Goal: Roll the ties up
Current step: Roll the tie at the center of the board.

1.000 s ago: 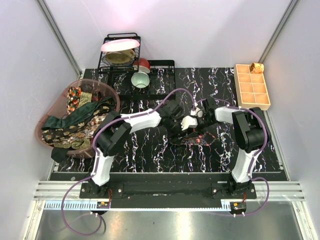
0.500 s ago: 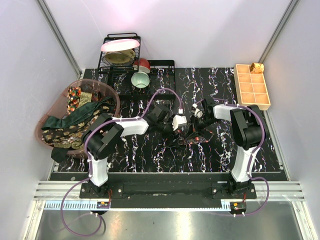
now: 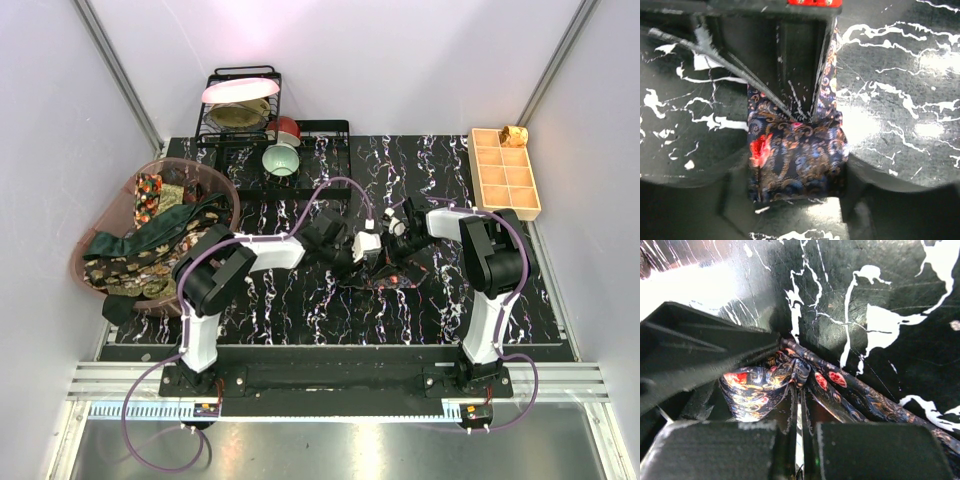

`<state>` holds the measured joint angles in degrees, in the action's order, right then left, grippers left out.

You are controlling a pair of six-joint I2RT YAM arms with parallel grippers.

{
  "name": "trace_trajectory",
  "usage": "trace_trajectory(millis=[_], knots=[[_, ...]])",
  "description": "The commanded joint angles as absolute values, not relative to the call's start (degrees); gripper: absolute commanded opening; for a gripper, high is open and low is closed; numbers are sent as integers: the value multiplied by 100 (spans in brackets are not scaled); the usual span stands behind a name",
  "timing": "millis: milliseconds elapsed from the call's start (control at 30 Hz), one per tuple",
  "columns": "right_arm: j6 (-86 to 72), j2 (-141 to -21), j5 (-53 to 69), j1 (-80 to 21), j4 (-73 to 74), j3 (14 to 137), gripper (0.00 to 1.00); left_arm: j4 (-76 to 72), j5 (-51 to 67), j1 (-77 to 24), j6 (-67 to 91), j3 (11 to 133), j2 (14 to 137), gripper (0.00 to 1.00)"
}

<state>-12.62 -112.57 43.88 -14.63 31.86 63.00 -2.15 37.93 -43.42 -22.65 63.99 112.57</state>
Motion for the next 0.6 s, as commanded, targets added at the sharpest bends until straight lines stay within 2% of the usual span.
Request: trace_trajectory(millis=[0, 67, 100, 133, 300, 333, 433, 467, 567], knots=[[-1011, -11417, 3858, -1529, 3243, 6258, 0, 429, 3280, -4500, -2653, 6706, 11391, 47], [-1011, -11294, 4104, -1486, 3365, 6310, 9, 1102, 3060, -4561, -2829, 6916, 11399, 33], [-1011, -11233, 4261, -1355, 3418, 6328, 17, 1334, 2763, -4588, -3039, 6978, 11408, 29], [-993, -11102, 4367, -1267, 3480, 6328, 19, 1519, 2612, -4623, -3145, 7022, 11400, 27], [-686, -10776, 4991, -800, 3885, 6311, 34, 2293, 1752, -4746, -3735, 7092, 11329, 31], [-642, -10662, 5088, -756, 3876, 6284, 42, 2355, 1645, -4763, -3727, 7128, 11338, 32], [-720, -10547, 5510, -756, 3692, 6153, 54, 2654, 1416, -4834, -3718, 7417, 11478, 35], [-886, -10538, 5624, -756, 3474, 6057, 56, 2759, 1354, -4904, -3692, 7479, 11548, 38], [-1142, -10503, 5748, -834, 3122, 5942, 62, 2847, 1161, -5018, -3665, 7637, 11636, 39]])
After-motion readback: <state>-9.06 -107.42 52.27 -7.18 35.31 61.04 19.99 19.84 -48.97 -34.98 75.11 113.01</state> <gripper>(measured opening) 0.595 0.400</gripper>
